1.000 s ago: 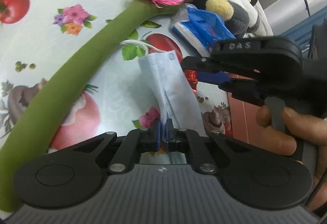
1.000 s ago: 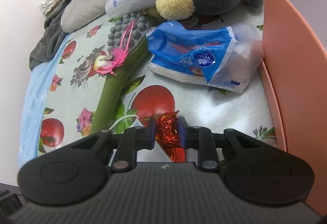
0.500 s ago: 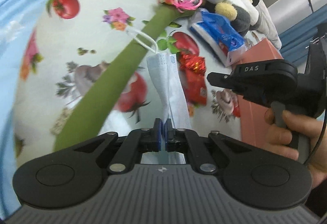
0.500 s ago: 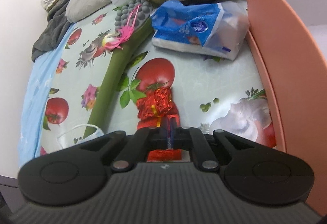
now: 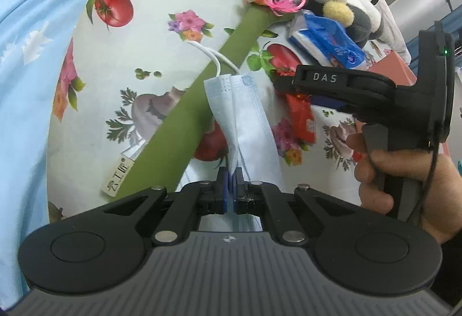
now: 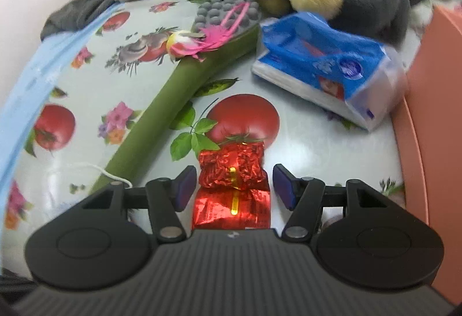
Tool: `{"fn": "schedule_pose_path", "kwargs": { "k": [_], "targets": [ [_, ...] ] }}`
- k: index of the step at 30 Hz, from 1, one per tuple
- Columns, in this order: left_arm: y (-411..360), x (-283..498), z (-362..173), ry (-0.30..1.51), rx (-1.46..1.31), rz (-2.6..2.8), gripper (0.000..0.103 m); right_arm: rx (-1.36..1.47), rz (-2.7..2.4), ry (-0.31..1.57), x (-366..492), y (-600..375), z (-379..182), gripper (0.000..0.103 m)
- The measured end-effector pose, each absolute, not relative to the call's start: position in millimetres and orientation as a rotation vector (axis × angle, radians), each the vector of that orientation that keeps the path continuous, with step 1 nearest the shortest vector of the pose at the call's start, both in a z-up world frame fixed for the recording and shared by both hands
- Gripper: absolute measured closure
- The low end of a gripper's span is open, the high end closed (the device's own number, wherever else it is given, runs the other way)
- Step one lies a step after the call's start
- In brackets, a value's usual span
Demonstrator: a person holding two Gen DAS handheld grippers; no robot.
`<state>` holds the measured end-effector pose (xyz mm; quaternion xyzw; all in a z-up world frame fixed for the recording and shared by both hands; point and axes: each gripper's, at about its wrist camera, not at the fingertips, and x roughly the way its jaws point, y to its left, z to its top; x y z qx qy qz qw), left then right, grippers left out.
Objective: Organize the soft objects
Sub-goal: 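Close the left tool on the blue mask while the right tool closes on the red candy, then lift the blue mask with the left tool while the right tool lifts the red candy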
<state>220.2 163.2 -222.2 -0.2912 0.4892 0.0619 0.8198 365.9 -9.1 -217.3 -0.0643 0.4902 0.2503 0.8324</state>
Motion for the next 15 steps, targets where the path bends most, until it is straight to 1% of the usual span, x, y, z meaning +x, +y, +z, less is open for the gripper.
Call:
{"fn": "schedule_pose_path", "kwargs": {
  "k": [1, 7, 15],
  "targets": [
    [164.3, 220.6, -223.0, 1.044, -0.619, 0.135, 0.099, -0.162, 0.536, 1.025, 364.0, -7.4, -217.8, 0.048],
    [169.0, 221.9, -227.0, 1.050, -0.632, 0.145, 0.099, -0.225, 0.564, 1.021, 350.2, -17.5, -214.2, 0.048],
    [168.2, 220.4, -229.7, 1.047, -0.652, 0.154, 0.099, -0.324, 0.630, 1.051, 291.5, -42.7, -208.1, 0.048]
  ]
}}
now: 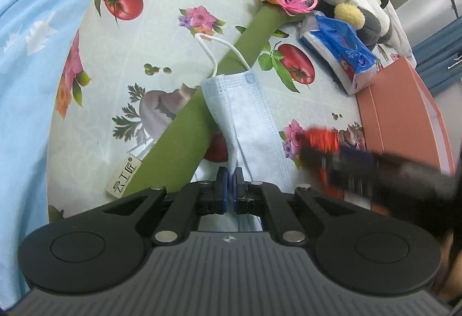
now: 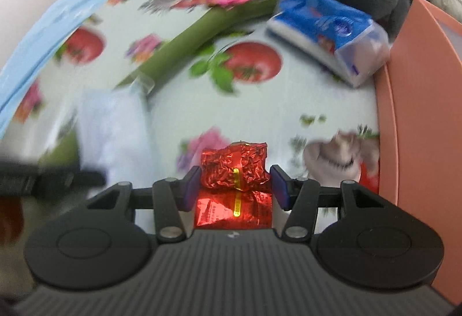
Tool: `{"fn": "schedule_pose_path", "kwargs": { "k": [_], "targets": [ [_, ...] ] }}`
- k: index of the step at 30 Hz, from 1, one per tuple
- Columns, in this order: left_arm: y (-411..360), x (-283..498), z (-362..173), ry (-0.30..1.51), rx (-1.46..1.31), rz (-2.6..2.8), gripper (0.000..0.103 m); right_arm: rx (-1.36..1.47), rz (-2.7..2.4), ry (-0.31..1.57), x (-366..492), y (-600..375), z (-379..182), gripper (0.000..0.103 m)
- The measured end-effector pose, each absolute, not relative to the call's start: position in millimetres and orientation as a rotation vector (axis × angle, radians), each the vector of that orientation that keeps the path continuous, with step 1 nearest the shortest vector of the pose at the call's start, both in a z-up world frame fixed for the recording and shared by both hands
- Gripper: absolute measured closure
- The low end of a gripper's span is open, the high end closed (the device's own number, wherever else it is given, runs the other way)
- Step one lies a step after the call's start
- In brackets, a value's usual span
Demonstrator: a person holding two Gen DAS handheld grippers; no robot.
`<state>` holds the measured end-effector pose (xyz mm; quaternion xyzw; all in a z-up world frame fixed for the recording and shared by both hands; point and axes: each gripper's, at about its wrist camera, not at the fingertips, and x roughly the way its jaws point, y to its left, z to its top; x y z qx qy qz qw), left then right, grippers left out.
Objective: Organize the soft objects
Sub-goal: 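Lift the blue mask with the left tool while the right tool lifts the red candy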
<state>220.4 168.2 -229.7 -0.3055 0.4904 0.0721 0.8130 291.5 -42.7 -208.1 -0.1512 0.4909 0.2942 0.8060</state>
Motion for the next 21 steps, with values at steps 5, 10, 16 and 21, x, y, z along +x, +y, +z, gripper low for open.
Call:
{"fn": "schedule_pose_path", "kwargs": {
  "k": [5, 10, 16, 21],
  "targets": [
    [163.1, 222.6, -232.6, 1.053, -0.662, 0.130, 0.099, -0.355, 0.684, 1.057, 256.1, -41.5, -207.2, 0.048],
    [153.5, 227.3, -231.7, 1.066, -0.640, 0.090, 0.097, -0.365, 0.710, 1.055, 238.7, -34.3, -206.5, 0.048],
    [149.6, 226.6, -229.3, 1.059, -0.671, 0.050, 0.063, -0.391, 0.723, 1.039, 232.3, -31.3, -207.4, 0.048],
    [151.4, 226.2, -231.5, 1.053, -0.727, 0.033, 0.062, -0.393, 0.736, 1.039, 230.6, -30.6, -207.8, 0.048]
  ]
}}
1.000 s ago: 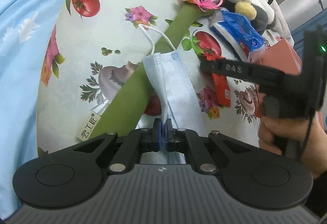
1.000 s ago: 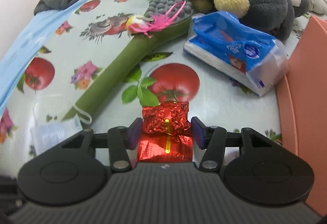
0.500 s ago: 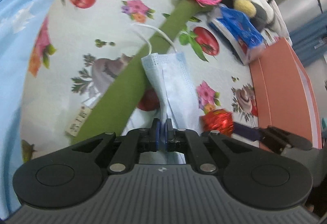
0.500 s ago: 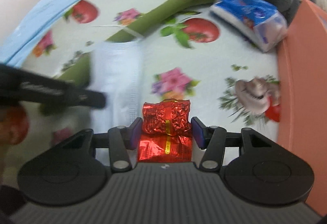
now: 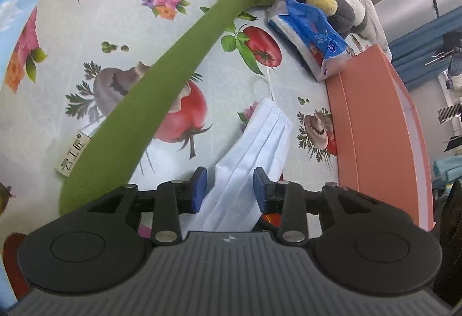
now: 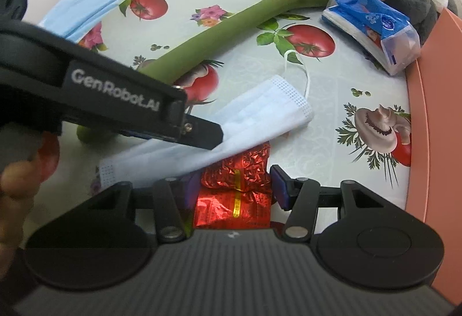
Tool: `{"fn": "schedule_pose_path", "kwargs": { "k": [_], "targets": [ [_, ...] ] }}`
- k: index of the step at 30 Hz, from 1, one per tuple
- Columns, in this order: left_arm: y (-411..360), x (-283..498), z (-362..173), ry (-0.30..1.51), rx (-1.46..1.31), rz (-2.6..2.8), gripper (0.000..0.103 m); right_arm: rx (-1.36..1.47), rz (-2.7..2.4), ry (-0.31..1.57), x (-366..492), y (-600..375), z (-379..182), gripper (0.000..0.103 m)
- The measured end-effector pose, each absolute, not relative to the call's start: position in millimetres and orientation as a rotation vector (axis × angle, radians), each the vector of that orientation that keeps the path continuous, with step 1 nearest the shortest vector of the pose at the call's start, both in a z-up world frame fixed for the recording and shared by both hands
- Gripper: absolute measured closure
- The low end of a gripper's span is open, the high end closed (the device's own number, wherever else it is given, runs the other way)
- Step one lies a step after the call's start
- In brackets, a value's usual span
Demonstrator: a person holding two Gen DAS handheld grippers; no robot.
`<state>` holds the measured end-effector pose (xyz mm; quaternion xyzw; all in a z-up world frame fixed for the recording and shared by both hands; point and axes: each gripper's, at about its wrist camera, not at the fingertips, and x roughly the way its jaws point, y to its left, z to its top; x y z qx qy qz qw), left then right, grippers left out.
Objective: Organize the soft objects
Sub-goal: 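Lift the blue mask with the left tool while the right tool lifts the red candy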
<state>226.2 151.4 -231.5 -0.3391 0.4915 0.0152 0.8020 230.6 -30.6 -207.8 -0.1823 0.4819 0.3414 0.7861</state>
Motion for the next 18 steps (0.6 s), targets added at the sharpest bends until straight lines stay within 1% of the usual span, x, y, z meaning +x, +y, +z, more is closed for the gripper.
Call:
{"fn": "schedule_pose_path", "kwargs": {
  "k": [4, 7, 9, 18],
  "targets": [
    [150.4, 229.2, -229.8, 1.044, -0.721, 0.009, 0.062, -0.385, 0.742, 1.042, 231.2, -30.3, -208.5, 0.048],
    [148.2, 232.1, -228.7, 1.040, -0.725, -0.041, 0.060, -0.385, 0.745, 1.041, 230.8, -30.6, -208.1, 0.048],
    [144.5, 234.9, -229.1, 1.052, -0.702, -0.067, 0.058, -0.379, 0.747, 1.043, 231.3, -30.9, -208.2, 0.048],
    [135.0, 243.2, -229.9, 1.104, -0.601, -0.158, 0.056, -0.357, 0.755, 1.050, 233.3, -33.9, -209.2, 0.048]
  ]
}}
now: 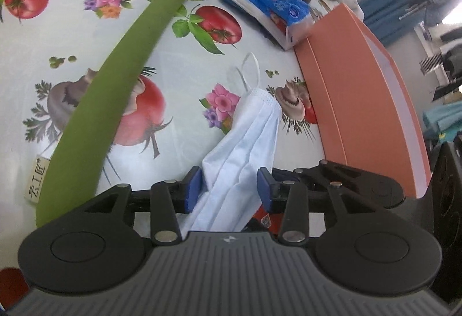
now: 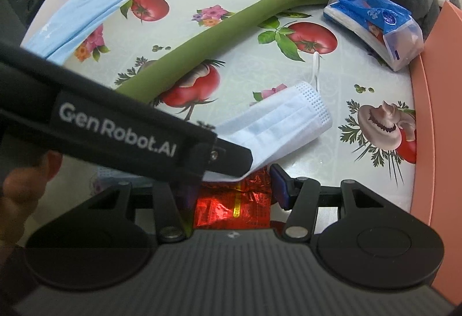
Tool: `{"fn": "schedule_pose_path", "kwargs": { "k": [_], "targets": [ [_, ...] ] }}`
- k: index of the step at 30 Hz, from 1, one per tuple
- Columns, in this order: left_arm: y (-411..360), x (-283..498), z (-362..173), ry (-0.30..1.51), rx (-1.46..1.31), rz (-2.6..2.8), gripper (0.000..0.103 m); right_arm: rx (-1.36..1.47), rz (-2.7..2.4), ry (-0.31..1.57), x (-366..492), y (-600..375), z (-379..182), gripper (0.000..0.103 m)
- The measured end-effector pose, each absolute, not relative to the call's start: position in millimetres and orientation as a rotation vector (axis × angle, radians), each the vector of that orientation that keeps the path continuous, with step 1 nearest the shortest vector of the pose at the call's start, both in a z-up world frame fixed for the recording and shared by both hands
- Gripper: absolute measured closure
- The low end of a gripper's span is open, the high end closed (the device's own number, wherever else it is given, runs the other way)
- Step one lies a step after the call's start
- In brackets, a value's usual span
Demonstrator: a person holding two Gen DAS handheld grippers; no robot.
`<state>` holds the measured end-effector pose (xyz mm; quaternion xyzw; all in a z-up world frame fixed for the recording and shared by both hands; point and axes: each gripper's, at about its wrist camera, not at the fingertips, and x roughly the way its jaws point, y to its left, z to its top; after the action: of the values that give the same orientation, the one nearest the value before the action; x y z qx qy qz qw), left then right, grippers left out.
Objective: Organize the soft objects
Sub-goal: 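Lift the blue mask with the left tool while the right tool lifts the red candy, then carry the mask and red candy with both tools over the orange box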
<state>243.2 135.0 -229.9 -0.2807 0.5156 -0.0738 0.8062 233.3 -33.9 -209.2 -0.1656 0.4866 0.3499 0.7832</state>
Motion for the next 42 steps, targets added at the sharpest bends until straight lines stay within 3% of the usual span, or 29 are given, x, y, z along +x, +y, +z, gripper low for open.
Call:
{"fn": "schedule_pose_path", "kwargs": {
  "k": [5, 10, 13, 15, 17, 42],
  "targets": [
    [131.1, 245.1, -230.1, 1.136, -0.538, -0.193, 0.058, -0.352, 0.758, 1.053, 234.2, -34.9, -209.0, 0.048],
    [121.8, 243.7, -227.2, 1.132, -0.457, -0.181, 0.067, -0.343, 0.748, 1.062, 234.8, -36.4, -207.7, 0.048],
    [121.9, 240.6, -225.0, 1.120, -0.466, -0.165, 0.076, -0.337, 0.733, 1.069, 234.2, -38.6, -205.8, 0.048],
    [121.5, 236.6, -221.5, 1.107, -0.470, -0.153, 0.091, -0.335, 0.720, 1.076, 233.0, -41.3, -204.4, 0.048],
    [120.6, 232.1, -217.6, 1.100, -0.471, -0.144, 0.093, -0.322, 0.715, 1.080, 230.8, -45.2, -201.0, 0.048],
    [92.0, 116.8, -100.5, 0.836, -0.498, 0.040, 0.095, -0.206, 0.599, 0.856, 149.2, -121.8, -85.0, 0.049]
  ]
}}
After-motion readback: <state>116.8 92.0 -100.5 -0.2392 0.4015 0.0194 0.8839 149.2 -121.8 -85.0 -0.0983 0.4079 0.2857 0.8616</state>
